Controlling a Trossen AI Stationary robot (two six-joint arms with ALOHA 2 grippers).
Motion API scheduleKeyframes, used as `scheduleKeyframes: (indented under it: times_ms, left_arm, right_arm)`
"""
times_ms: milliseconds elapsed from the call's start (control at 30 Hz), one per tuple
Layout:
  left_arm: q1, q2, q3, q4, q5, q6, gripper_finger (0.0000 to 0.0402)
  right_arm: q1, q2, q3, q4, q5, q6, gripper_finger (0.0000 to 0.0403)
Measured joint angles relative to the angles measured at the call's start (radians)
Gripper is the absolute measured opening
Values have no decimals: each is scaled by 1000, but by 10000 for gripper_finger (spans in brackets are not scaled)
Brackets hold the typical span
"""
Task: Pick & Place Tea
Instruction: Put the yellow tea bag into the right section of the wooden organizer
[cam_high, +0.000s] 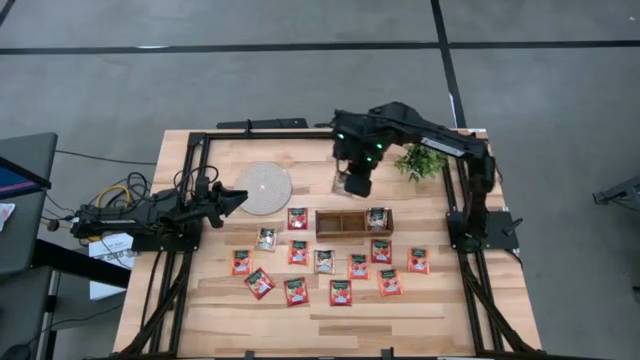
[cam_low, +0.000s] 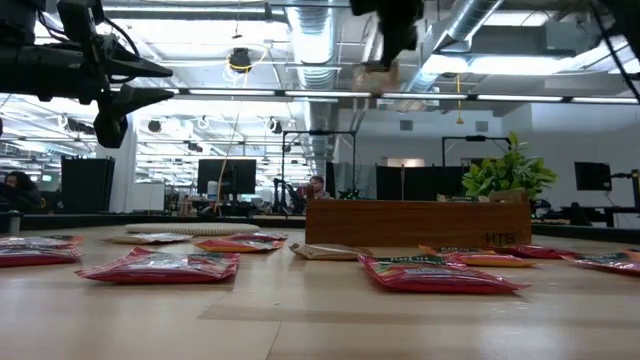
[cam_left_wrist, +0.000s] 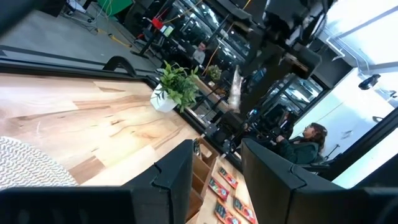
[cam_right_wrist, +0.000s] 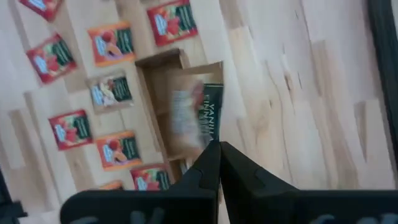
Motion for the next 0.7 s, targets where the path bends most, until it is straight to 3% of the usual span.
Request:
scheduleKeyframes:
  times_ms: [300, 500, 700]
  left_arm:
    - [0, 0, 0, 0, 0, 2, 129]
    - [0, 0, 0, 0, 0, 2, 129]
    - [0, 0, 0, 0, 0, 0, 129]
  right_arm:
    - [86, -185, -400, 13, 111, 60, 0]
    - [145, -300, -658, 179, 151, 69, 0]
    - [178, -362, -817, 283, 170, 70, 0]
